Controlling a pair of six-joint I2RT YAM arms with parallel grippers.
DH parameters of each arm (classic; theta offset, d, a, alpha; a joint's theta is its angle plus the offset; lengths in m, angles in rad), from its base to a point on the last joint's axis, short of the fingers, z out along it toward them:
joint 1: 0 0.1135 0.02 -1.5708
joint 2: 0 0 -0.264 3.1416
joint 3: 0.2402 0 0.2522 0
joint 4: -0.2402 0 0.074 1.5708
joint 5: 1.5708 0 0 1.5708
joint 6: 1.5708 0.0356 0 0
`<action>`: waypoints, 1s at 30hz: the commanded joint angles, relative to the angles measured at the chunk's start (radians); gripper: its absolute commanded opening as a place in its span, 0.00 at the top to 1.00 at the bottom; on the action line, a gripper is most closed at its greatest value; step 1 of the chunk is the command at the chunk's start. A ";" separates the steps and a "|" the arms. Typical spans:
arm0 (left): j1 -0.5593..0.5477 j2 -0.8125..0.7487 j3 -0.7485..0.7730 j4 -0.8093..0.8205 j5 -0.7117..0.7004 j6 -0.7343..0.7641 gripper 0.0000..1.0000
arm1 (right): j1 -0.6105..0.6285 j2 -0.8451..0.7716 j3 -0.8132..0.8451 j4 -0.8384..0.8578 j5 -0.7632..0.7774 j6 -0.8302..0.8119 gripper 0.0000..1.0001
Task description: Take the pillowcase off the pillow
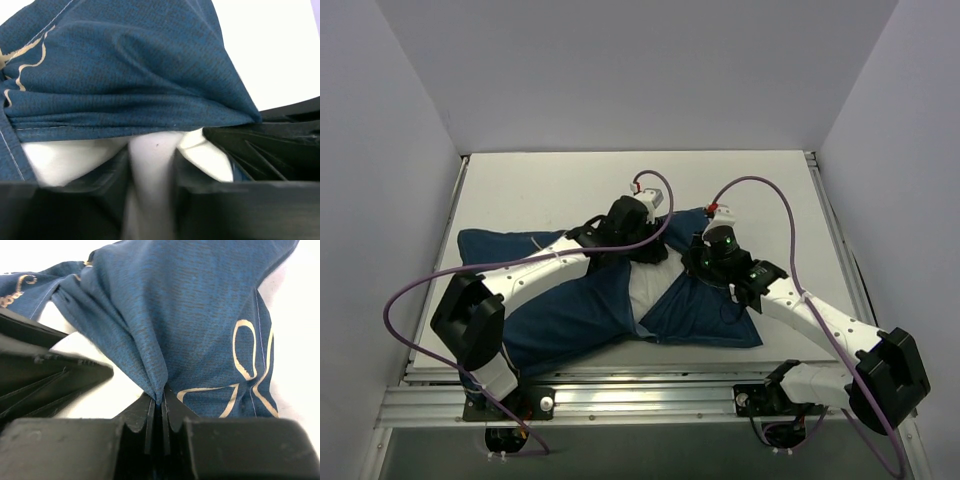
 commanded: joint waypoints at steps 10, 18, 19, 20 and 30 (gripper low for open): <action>-0.070 -0.081 -0.143 0.032 0.019 0.017 0.98 | 0.047 0.041 0.131 -0.046 0.101 -0.054 0.82; -0.136 -0.158 -0.215 0.037 -0.024 0.009 0.98 | 0.050 0.159 0.248 -0.082 0.213 -0.116 0.70; -0.136 -0.162 -0.219 0.035 -0.029 0.006 0.98 | 0.050 0.175 0.260 -0.095 0.234 -0.120 0.71; -0.136 -0.168 -0.224 0.032 -0.038 0.004 0.98 | 0.050 0.190 0.280 -0.110 0.244 -0.123 0.72; -0.136 -0.296 -0.267 0.004 -0.113 -0.002 0.98 | 0.003 0.270 0.274 -0.154 0.385 -0.117 0.94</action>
